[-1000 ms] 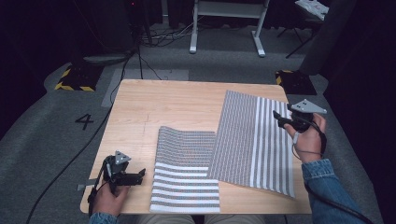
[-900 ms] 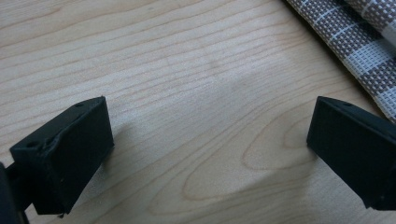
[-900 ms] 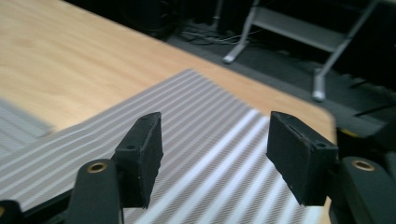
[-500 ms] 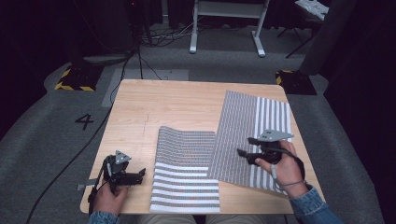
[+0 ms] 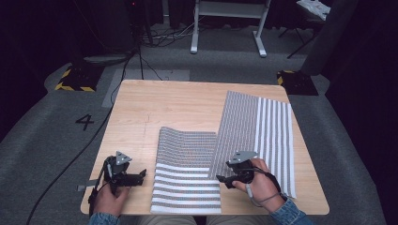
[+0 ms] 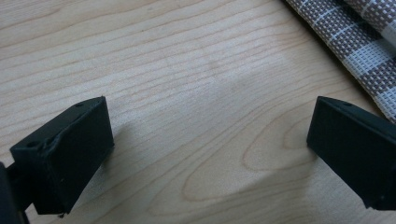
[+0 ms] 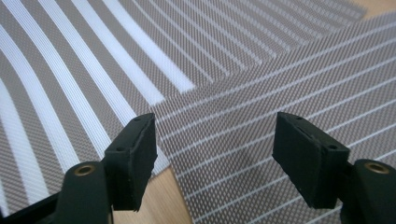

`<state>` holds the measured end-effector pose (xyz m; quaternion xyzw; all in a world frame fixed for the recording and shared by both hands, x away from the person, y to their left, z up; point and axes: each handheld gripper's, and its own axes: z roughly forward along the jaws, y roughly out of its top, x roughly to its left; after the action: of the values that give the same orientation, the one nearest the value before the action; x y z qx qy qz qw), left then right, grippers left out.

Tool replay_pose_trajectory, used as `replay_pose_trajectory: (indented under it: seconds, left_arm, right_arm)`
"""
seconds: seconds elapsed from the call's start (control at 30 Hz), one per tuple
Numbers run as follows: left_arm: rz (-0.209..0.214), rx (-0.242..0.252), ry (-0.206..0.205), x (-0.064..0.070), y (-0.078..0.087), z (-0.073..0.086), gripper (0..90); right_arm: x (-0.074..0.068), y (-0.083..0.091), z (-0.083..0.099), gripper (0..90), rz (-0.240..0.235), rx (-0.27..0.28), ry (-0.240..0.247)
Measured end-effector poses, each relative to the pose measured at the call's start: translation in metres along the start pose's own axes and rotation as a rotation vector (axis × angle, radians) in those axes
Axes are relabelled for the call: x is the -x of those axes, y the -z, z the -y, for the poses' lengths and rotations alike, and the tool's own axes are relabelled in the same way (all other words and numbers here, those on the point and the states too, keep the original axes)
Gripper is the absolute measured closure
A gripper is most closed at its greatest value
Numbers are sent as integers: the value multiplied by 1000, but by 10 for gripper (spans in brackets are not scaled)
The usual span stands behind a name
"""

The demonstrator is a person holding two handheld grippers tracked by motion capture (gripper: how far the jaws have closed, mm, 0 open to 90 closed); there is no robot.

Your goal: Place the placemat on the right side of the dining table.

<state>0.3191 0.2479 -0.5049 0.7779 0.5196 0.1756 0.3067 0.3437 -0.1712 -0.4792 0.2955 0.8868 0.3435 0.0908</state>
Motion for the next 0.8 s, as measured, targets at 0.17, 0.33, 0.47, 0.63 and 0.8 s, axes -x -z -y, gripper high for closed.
replay_pose_trajectory:
  seconds: [0.17, 0.33, 0.47, 0.63, 0.8]
  left_arm:
    - [1, 0, 0, 0, 0, 0, 4]
    - [0, 0, 0, 0, 0, 0, 4]
    - [0, 0, 0, 0, 0, 0, 5]
    - [0, 0, 0, 0, 0, 0, 5]
    - [0, -1, 0, 0, 0, 0, 5]
  right_arm:
    - [-3, -5, 9, 293, 34, -48, 31]
    - [-4, -5, 12, 306, 42, -22, 40]
    - [3, -1, 14, 464, 45, -14, 30]
    - [10, 2, 13, 684, 47, -18, 53]
    - [12, 16, 8, 853, 90, -40, 75]
